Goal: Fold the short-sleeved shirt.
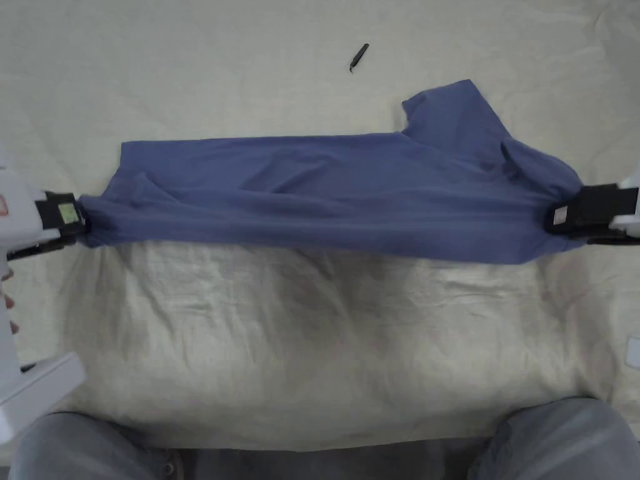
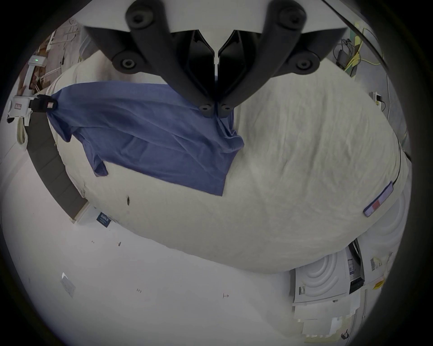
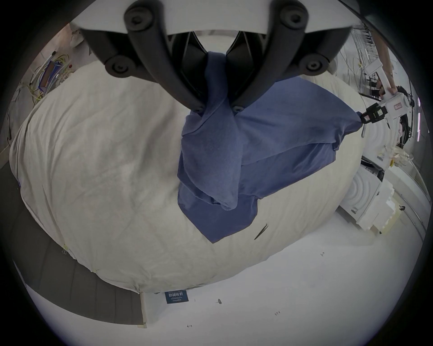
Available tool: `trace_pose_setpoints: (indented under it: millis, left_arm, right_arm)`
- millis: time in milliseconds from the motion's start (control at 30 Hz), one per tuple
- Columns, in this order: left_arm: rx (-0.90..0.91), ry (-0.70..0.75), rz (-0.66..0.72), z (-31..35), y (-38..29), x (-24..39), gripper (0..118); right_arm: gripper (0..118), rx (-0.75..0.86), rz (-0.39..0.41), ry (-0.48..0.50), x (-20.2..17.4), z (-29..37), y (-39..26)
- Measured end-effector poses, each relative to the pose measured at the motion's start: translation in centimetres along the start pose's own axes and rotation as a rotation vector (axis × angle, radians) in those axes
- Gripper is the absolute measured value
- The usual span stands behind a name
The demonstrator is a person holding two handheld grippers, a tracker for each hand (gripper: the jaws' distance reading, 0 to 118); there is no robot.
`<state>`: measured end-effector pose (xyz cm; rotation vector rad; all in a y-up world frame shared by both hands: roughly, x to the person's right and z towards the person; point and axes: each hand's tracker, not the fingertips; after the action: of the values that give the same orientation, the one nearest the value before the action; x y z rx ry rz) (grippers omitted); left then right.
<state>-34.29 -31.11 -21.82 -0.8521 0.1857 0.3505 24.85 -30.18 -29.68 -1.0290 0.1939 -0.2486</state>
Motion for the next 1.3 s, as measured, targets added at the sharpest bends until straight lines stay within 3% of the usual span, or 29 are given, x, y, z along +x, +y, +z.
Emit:
trace_pose_setpoints:
  millis: [400,433,500,533,567,600,633,800,967,1067,1300]
  left_arm:
    - [-0.139,0.092,-0.012,-3.2,-7.9,-1.0,0]
    - [-0.142,0.094,-0.013,-3.3,-7.9,-0.9,6]
    - [-0.140,0.098,-0.029,-2.9,-7.7,-0.5,33]
    - [-0.142,0.105,-0.043,-2.6,-7.4,-0.5,56]
    - [-0.140,0.125,-0.063,-2.4,-7.2,-0.6,88]
    - [-0.127,0.143,-0.074,-2.1,-7.0,-0.7,105]
    - [-0.116,0.153,-0.084,-1.6,-6.8,-0.8,111]
    - [-0.037,0.123,-0.091,1.2,-4.8,-1.2,111]
    - [0.176,0.098,-0.078,3.5,-3.6,0.6,112]
    - [0.248,0.082,-0.106,3.6,-2.9,2.4,111]
    - [0.400,0.032,-0.223,3.2,-2.6,7.1,109]
  right_arm:
    - [10,-0.057,0.000,-0.087,1.5,-4.8,-6.7]
    - [14,-0.056,-0.002,-0.093,1.6,-5.0,-6.8]
    - [40,-0.049,0.014,-0.109,1.6,-5.0,-6.9]
    - [59,-0.048,0.023,-0.139,1.8,-5.2,-6.8]
    - [82,-0.041,0.038,-0.177,1.8,-5.0,-6.7]
    - [94,-0.030,0.053,-0.215,1.8,-4.8,-6.6]
    - [98,-0.019,0.078,-0.241,1.8,-4.5,-6.4]
    - [99,0.123,0.122,-0.304,-0.4,-0.5,-5.3]
    - [99,0.352,0.157,-0.367,-3.0,2.6,-4.6]
    - [105,0.453,0.198,-0.281,-4.4,3.5,-4.6]
    - [109,0.564,0.177,-0.209,-7.5,2.7,-5.3]
